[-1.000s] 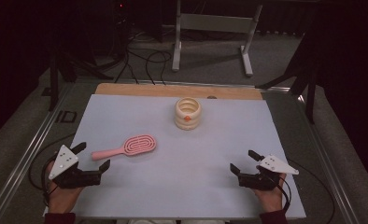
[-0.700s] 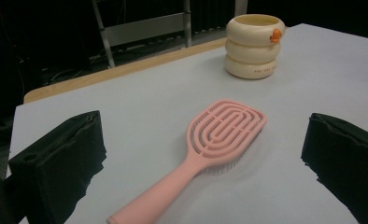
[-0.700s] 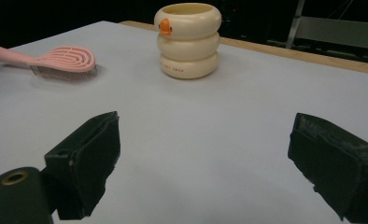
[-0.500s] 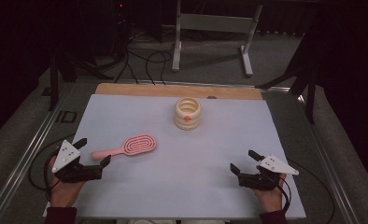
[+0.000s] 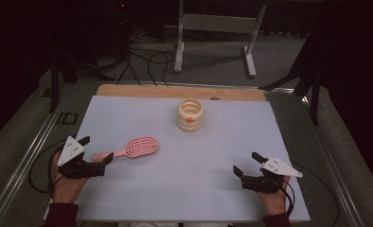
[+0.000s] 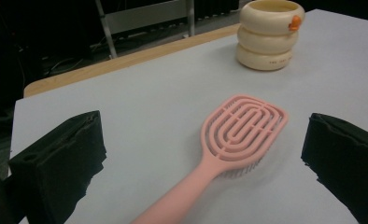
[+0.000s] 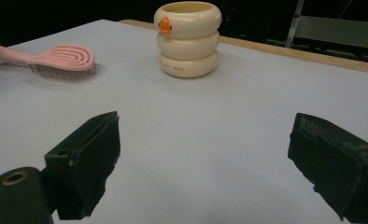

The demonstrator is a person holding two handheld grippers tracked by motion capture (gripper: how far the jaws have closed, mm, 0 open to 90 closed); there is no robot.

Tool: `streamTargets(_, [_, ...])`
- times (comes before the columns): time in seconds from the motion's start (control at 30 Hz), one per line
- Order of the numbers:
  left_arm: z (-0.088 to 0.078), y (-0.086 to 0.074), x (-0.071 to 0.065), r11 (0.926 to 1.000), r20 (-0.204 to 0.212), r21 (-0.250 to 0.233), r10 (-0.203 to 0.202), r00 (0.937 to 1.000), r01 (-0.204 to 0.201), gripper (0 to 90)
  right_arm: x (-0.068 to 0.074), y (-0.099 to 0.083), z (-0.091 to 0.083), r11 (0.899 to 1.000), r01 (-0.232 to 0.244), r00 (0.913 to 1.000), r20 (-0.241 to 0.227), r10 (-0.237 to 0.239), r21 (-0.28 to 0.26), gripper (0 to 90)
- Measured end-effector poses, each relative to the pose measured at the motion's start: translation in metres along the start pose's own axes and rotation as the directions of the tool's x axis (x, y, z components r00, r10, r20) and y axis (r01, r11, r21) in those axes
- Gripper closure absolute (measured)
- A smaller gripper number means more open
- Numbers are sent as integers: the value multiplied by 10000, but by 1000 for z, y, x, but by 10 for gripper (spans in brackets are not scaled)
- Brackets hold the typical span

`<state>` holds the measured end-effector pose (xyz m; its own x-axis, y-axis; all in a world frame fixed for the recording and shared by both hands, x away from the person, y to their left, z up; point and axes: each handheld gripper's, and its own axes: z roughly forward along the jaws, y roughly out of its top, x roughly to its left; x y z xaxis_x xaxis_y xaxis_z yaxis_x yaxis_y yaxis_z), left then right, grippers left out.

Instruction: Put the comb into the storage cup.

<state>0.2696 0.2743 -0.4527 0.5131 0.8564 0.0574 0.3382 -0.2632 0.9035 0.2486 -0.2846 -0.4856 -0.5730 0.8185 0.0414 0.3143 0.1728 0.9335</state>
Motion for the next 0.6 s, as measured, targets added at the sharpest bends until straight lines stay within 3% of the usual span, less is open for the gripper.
streamTargets(0.27, [10, 3, 5, 9999, 0, 160, -27, 10000, 27, 1, -1, 0, 0, 10000, 6, 10000, 34, -6, 52, 93])
streamTargets(0.6, [25, 10, 16, 9971, -77, 758, 80, 9999, -74, 1, -1, -1, 1, 10000, 33, 10000, 53, -34, 87, 94])
